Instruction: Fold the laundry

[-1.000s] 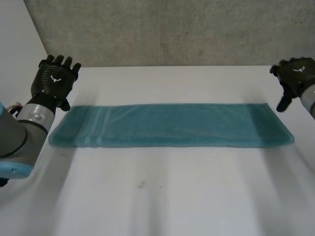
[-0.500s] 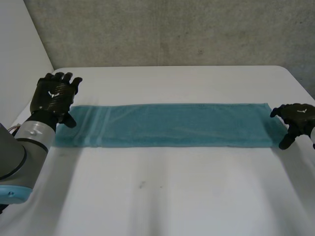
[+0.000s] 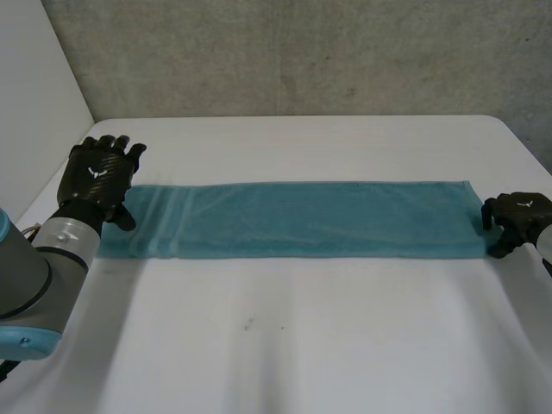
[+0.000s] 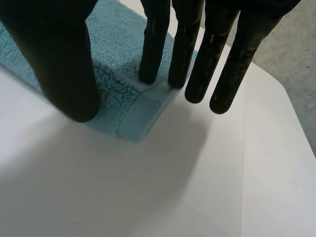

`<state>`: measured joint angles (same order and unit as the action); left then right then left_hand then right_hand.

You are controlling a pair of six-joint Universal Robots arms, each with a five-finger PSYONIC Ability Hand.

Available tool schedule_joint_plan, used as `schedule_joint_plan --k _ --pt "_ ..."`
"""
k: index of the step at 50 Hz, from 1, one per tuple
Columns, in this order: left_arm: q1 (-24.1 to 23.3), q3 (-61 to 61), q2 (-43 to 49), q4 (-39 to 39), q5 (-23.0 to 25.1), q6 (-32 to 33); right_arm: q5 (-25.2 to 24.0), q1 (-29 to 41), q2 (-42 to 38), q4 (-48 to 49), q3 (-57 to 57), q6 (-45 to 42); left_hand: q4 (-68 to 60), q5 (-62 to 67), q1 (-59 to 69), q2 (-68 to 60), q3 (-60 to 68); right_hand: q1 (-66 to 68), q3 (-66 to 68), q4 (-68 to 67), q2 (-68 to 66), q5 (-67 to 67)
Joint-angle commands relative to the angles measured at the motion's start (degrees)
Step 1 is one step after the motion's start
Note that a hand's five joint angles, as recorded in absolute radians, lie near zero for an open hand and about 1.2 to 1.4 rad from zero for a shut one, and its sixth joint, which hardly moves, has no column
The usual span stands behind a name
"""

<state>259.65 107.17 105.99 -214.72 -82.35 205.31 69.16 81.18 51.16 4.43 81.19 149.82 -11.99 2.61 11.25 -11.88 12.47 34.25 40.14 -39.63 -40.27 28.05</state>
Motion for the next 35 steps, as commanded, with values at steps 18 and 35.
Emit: schedule_joint_plan --k 18,35 --pt "-0.37 0.06 -0.34 0.44 -0.89 0.0 14.51 -9.9 2.1 -0.39 -9.11 -7.08 1.61 -2.23 -0.86 1.5 -2.09 45.75 39.86 -40.37 -39.73 41.95" --pt "-0.19 -0.03 -0.52 0.36 -0.97 0.0 13.54 21.98 6.15 3.47 -17.81 -8.67 1.61 -2.23 -0.86 1.5 -2.09 45.75 39.86 -40.37 -39.73 41.95"
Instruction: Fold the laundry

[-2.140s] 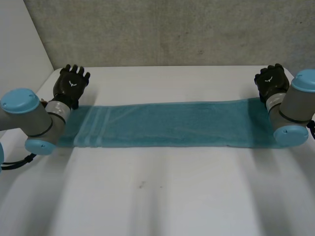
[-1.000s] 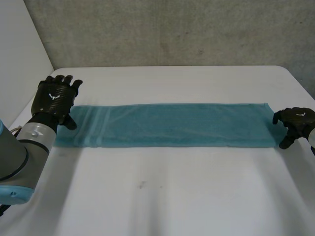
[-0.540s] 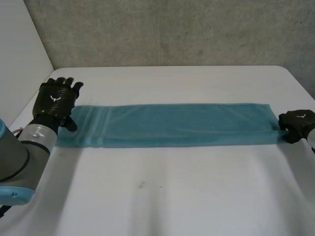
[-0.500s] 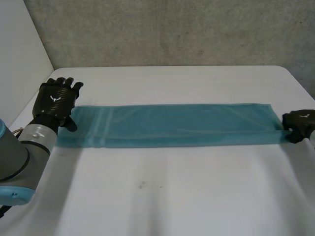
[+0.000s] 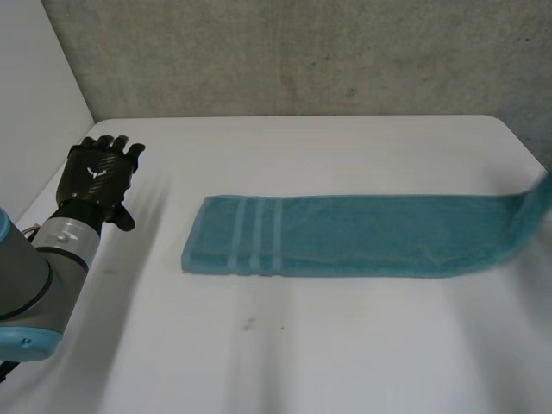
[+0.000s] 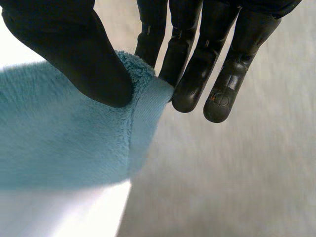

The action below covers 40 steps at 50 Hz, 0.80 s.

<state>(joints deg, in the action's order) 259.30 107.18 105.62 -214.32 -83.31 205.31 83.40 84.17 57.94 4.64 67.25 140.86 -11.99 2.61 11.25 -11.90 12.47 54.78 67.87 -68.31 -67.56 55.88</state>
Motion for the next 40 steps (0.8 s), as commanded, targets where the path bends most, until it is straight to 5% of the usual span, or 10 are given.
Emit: schedule_joint_plan --k 1,10,19,22,23,24,25,27,32,40 --pt "0.16 -0.04 -0.16 -0.05 -0.01 0.0 -0.69 21.37 -1.25 4.22 -4.4 0.38 1.77 -2.4 -1.03 1.68 -2.25 25.22 12.13 -11.69 -12.44 14.12" --pt "0.16 0.05 -0.42 0.04 -0.36 0.0 -4.37 44.21 -12.66 13.19 -10.64 0.2 1.77 -2.4 -1.03 1.68 -2.25 25.22 12.13 -11.69 -12.44 14.12" --pt "-0.02 0.14 -0.42 0.13 -1.42 0.0 -6.93 56.28 -24.71 13.02 -11.7 -1.81 1.77 -2.4 -1.03 1.68 -2.25 25.22 12.13 -11.69 -12.44 14.12" --pt "-0.02 0.4 -0.42 0.13 -1.42 0.0 -6.15 56.81 -26.12 12.85 -11.87 -3.21 1.77 -2.4 -1.03 1.68 -2.25 19.45 6.37 -5.92 -6.67 8.35" --pt "-0.11 0.66 -0.42 0.13 -1.33 0.0 -4.58 56.64 -25.95 12.85 -11.96 -3.83 1.77 -2.4 -1.03 1.68 -2.25 -3.25 -16.34 16.78 16.03 -14.36" --pt "-0.11 0.66 -0.42 0.13 -1.33 0.0 -4.56 56.64 -25.95 12.85 -11.96 -3.84 1.77 -2.4 -1.03 1.68 -2.25 -3.48 -16.57 17.01 16.26 -14.58" --pt "-0.2 0.66 -0.42 0.13 -1.33 0.0 -0.99 56.46 -24.39 13.11 -12.14 -3.84 1.77 -2.4 -1.03 1.68 -2.25 -31.29 -44.38 44.82 44.07 -42.4" --pt "-0.54 0.66 -0.42 0.13 -1.33 0.0 2.02 56.28 -22.1 12.94 -12.23 -3.4 1.77 -2.4 -1.03 1.68 -2.25 -44.78 -57.87 58.31 57.56 -55.88" --pt "-1.69 0.31 -0.51 0.04 -1.24 0.09 8.0 53.22 -13.4 12.67 -10.56 2.12 1.94 -2.57 -1.2 1.85 -2.42 -44.78 -57.87 58.31 57.56 -55.88" --pt "-8.97 -3.11 0.1 0.04 -1.15 0.0 7.57 44.7 -1.46 8.3 -0.48 14.07 1.94 -2.57 -1.2 1.85 -2.42 -44.78 -57.87 58.31 57.56 -55.88"
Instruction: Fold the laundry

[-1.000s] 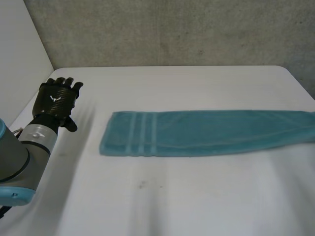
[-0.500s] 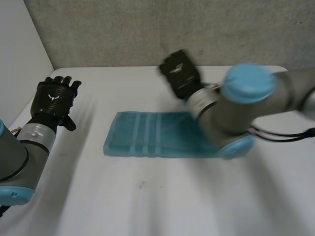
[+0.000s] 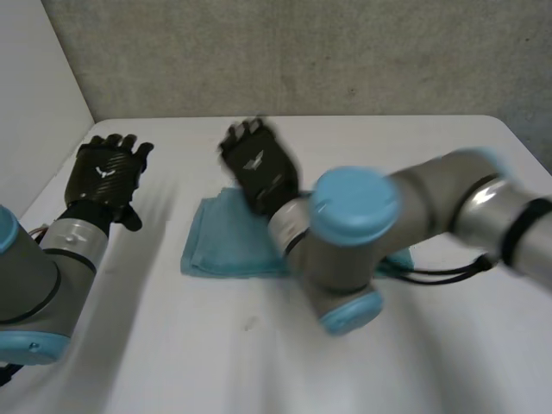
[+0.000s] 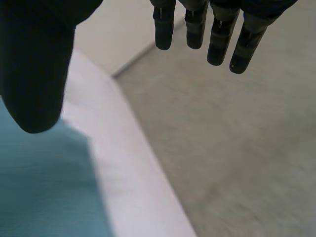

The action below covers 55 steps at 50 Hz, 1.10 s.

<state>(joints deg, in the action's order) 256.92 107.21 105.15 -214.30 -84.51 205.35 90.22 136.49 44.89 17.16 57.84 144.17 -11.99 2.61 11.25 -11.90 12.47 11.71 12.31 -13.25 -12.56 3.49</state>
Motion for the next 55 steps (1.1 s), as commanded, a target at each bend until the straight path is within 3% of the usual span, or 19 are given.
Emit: schedule_joint_plan --k 1,9,15,19,25,30,37,40,43,45,53,55 --pt "-7.57 -3.5 0.76 0.11 0.22 -0.04 0.74 -8.43 12.41 -5.46 9.91 11.47 1.94 -2.56 -1.2 1.85 -2.42 -1.71 -2.31 3.25 2.56 -3.49" --pt "-16.01 -10.26 7.87 0.38 -0.21 -0.56 -1.01 -18.0 15.58 -17.42 19.23 21.05 1.94 -2.56 -1.2 1.85 -2.42 -1.71 -2.31 3.25 2.56 -3.49" --pt "-16.98 -15.8 13.14 5.55 0.4 -2.4 -6.9 -24.25 15.49 -19.45 25.56 23.17 1.94 -2.56 -1.2 1.85 -2.42 -0.97 -1.57 2.5 1.82 -2.75" --pt "-16.8 -19.66 15.26 12.23 0.49 -9.25 -9.01 -28.47 15.41 -17.17 29.6 23.08 1.94 -2.56 -1.2 1.85 -2.42 4.58 3.98 -3.05 -3.73 2.8" --pt "-16.01 -23.01 16.4 18.66 0.49 -18.93 -9.63 -31.9 14.97 -8.47 34.09 23.17 1.77 -2.39 -1.03 1.68 -2.26 19.55 18.95 -18.01 -18.7 17.77" --pt "-14.26 -22.4 14.91 19.01 -0.13 -19.98 -10.5 -32.52 14.35 -4.69 34.97 23.26 1.77 -2.39 -1.03 1.68 -2.26 29.81 29.21 -28.27 -28.96 28.03" --pt "-12.94 -20.73 11.22 19.1 -0.3 -20.16 -15.6 -34.71 12.24 -3.98 34.62 24.14 1.77 -2.39 -1.03 1.68 -2.26 55.55 54.95 -54.01 -54.7 53.77" --pt "-12.06 -19.5 9.73 18.84 -0.21 -20.16 -16.92 -35.5 12.15 -4.33 34.88 24.14 1.77 -2.39 -1.03 1.68 -2.26 50.04 49.44 -48.51 -49.2 48.27" --pt "-11.97 -18.97 9.02 18.84 -0.13 -20.16 -16.92 -35.68 12.24 -4.77 35.41 24.57 1.77 -2.39 -1.03 1.68 -2.25 31.26 30.66 -29.72 -30.41 29.48" --pt "-11.97 -18.97 8.93 18.84 -0.21 -20.16 -17.01 -35.68 12.33 -5.03 35.76 25.63 1.77 -2.39 -1.03 1.68 -2.25 26.65 26.05 -25.11 -25.8 24.87" --pt "-12.06 -18.53 8.67 18.84 -0.21 -20.16 -17.63 -35.77 12.33 -4.95 35.94 31.61 1.77 -2.39 -1.03 1.68 -2.26 30.15 29.55 -28.62 -29.3 28.37" --pt "-12.14 -18.44 8.75 18.84 -0.21 -20.16 -17.71 -35.77 12.24 -4.51 35.94 32.05 1.77 -2.39 -1.03 1.68 -2.25 41.18 40.58 -39.64 -40.33 39.4"
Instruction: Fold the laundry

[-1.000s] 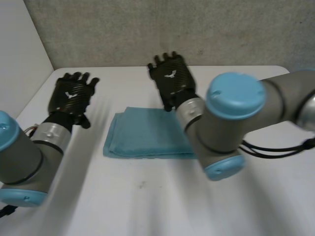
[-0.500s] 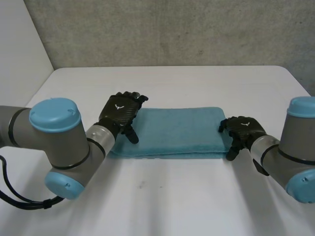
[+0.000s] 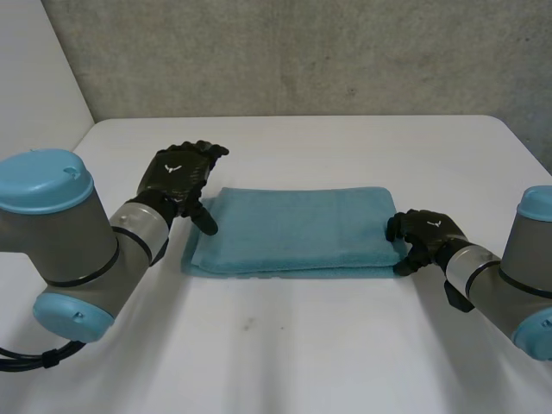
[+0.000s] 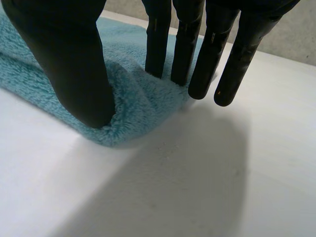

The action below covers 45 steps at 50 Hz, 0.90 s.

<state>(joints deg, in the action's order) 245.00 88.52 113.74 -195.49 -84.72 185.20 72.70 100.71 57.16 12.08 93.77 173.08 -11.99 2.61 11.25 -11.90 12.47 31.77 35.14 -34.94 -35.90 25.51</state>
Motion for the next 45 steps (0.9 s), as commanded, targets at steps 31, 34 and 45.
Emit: schedule_joint_plan --k 31,34,45 --pt "3.56 4.65 -2.38 -0.07 -0.01 0.25 2.45 11.5 6.04 -7.06 -17.99 -1.78 1.77 -2.4 -1.03 1.68 -2.26 48.23 44.86 -45.06 -44.1 44.49" --pt "3.73 4.65 -2.82 -0.07 -0.09 0.25 2.01 16.68 2.97 -7.33 -20.72 -2.13 1.77 -2.4 -1.03 1.68 -2.26 48.23 44.86 -45.06 -44.1 44.49" --pt "3.82 4.74 -3.08 -0.07 -0.09 0.16 0.16 31.22 -7.06 -7.77 -22.23 -3.19 1.94 -2.57 -1.2 1.85 -2.42 48.23 44.86 -45.06 -44.1 44.49"
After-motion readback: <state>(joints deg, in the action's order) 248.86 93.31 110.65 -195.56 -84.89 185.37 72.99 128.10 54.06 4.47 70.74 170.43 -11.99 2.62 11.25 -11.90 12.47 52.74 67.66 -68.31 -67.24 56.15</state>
